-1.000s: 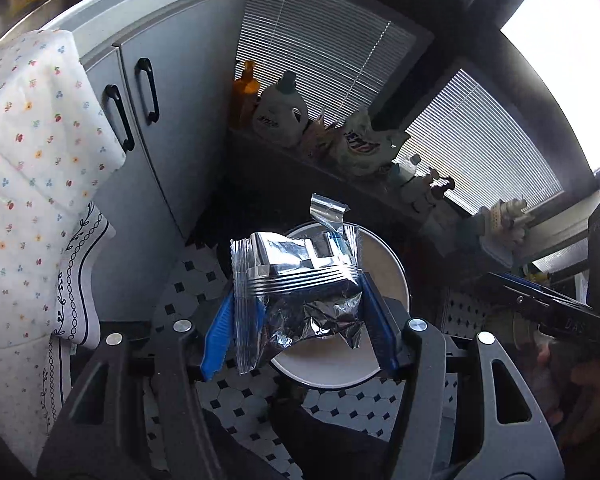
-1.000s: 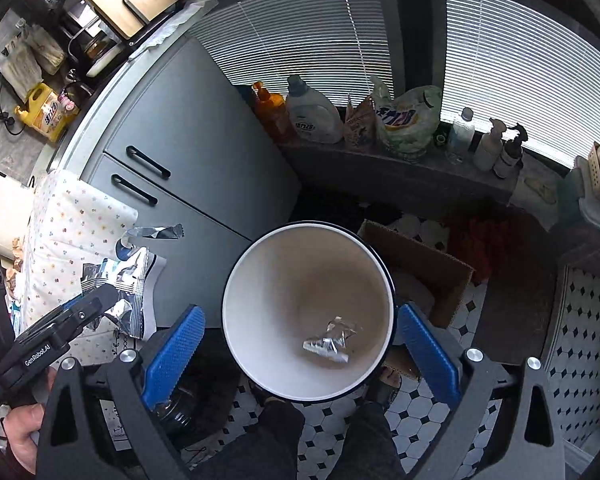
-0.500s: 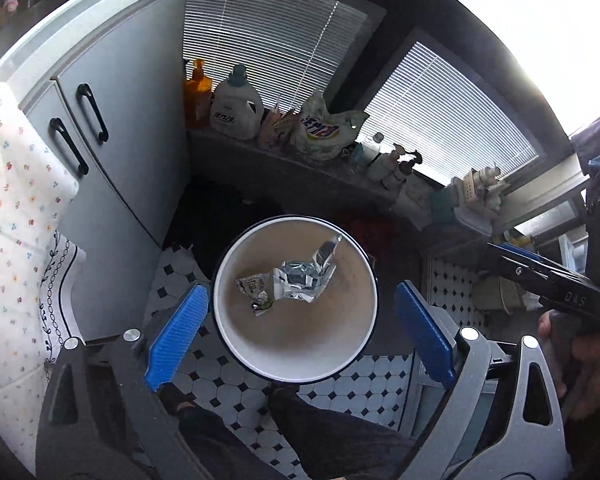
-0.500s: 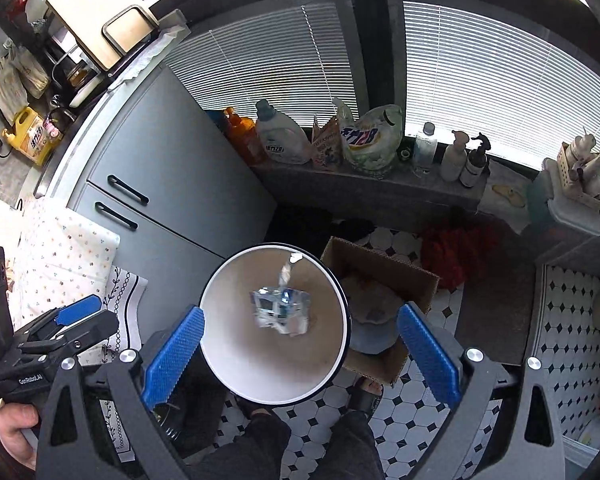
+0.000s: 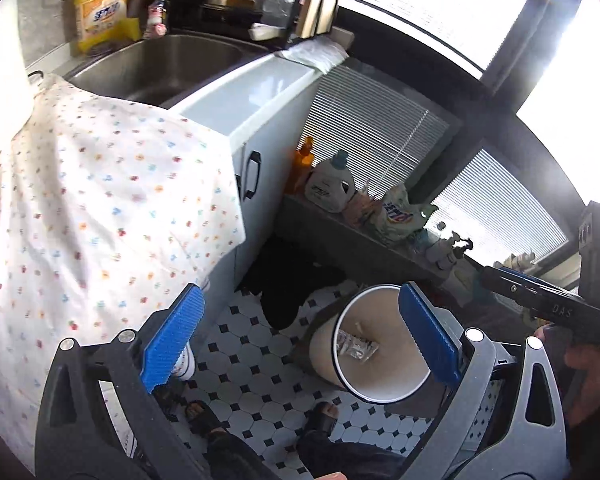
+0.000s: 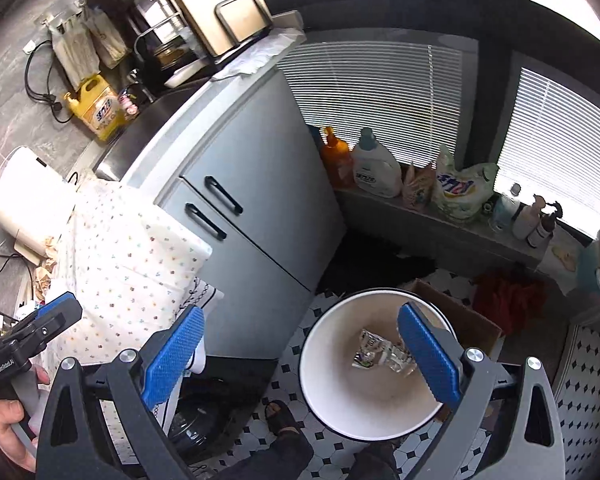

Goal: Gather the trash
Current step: 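Move both grippers back to the counter toward the foil ball and tissue, then grasp the foil ball with the left gripper while the right grasps the white tissue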

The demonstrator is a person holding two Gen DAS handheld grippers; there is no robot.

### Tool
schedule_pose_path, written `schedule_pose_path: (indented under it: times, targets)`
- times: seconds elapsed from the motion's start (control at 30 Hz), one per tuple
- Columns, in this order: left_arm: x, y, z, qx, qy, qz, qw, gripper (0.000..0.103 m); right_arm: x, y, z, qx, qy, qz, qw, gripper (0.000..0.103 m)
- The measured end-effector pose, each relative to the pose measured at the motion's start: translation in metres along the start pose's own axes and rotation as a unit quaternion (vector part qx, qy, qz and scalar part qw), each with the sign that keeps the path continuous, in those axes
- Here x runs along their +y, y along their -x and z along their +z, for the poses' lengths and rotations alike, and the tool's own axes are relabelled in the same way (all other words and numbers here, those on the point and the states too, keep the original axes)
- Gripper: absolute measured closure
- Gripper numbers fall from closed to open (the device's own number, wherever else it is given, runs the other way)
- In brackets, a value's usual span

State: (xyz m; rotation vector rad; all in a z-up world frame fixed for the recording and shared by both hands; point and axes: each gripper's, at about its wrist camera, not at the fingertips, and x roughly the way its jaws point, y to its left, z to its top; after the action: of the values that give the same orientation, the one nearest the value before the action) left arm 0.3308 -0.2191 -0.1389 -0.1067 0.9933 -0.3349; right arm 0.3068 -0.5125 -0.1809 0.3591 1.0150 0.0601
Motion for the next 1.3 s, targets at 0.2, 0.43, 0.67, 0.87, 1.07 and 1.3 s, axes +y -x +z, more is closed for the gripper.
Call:
schedule_pose_path:
  times: [0.2,0.43,0.67,0.87,1.07,1.3]
  targets:
    - [0.073,0.046,0.002,-0.044,0.047,0.042,0.9970,0.006,0.080,-0.012,0.010,0.002,0.056,0.028,0.998,0.008]
    - [0.156,0.088,-0.012,-0.077,0.097,0.084,0.9888,0.006,0.168,-0.036,0.006,0.014,0.100,0.052,0.994,0.008]
    - [0.231,0.132,-0.033,-0.120,0.133,0.129,0.9755,0.006,0.252,-0.060,-0.005,0.020,0.139,0.081,0.987,0.008]
    - [0.296,0.162,-0.050,-0.150,0.159,0.162,0.9622,0.006,0.327,-0.085,-0.016,0.028,0.172,0.109,0.979,0.008]
    - [0.359,0.170,-0.062,-0.147,0.197,0.179,0.9526,0.007,0.395,-0.111,-0.031,0.051,0.202,0.138,0.968,0.014]
    - [0.398,0.159,-0.073,-0.126,0.222,0.172,0.9515,0.016,0.447,-0.139,-0.048,0.083,0.225,0.152,0.959,0.020]
